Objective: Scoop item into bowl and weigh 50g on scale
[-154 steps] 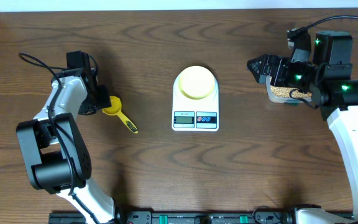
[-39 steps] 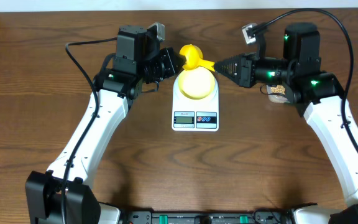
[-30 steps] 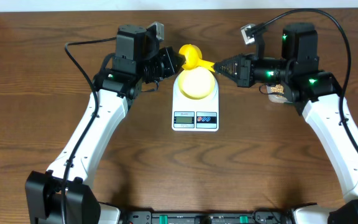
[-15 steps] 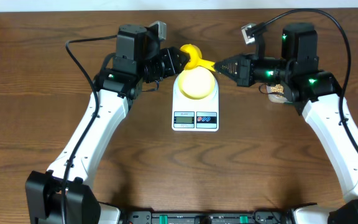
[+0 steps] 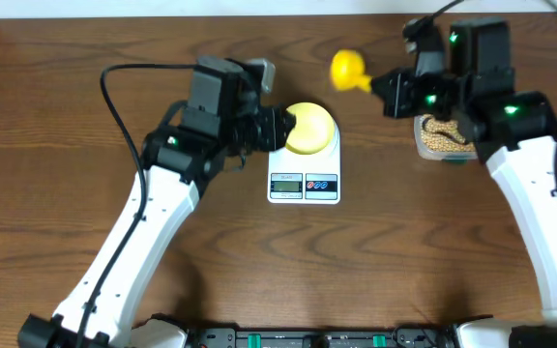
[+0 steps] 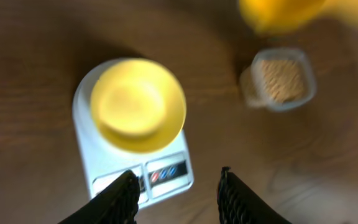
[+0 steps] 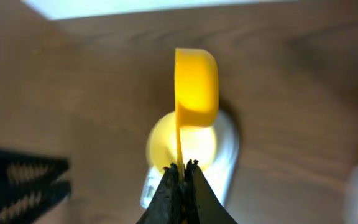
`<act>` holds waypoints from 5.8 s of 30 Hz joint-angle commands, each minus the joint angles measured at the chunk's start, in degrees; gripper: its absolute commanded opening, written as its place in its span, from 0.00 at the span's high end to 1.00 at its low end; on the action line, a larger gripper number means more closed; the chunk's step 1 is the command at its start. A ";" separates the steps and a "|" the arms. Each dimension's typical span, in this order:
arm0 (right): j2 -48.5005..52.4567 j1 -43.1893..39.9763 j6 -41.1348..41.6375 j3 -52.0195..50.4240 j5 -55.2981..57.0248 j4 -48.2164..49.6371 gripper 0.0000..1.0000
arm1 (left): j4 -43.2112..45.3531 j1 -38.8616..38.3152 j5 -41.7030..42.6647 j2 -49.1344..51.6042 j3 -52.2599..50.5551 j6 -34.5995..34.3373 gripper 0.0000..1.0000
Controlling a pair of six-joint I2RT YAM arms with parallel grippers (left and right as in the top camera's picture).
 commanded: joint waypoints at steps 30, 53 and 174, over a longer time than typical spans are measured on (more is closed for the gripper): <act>-0.17 -4.24 -1.53 3.98 23.04 -16.59 0.99 | -10.27 -14.99 -7.43 17.27 -0.44 12.55 0.57; -0.17 -4.50 -1.99 3.98 23.45 -16.70 0.99 | -4.81 -14.99 -4.17 24.52 -0.46 14.69 0.57; -0.17 -4.50 -2.93 3.98 23.50 -14.23 0.99 | 0.17 -14.99 -7.82 33.55 -0.46 16.81 0.56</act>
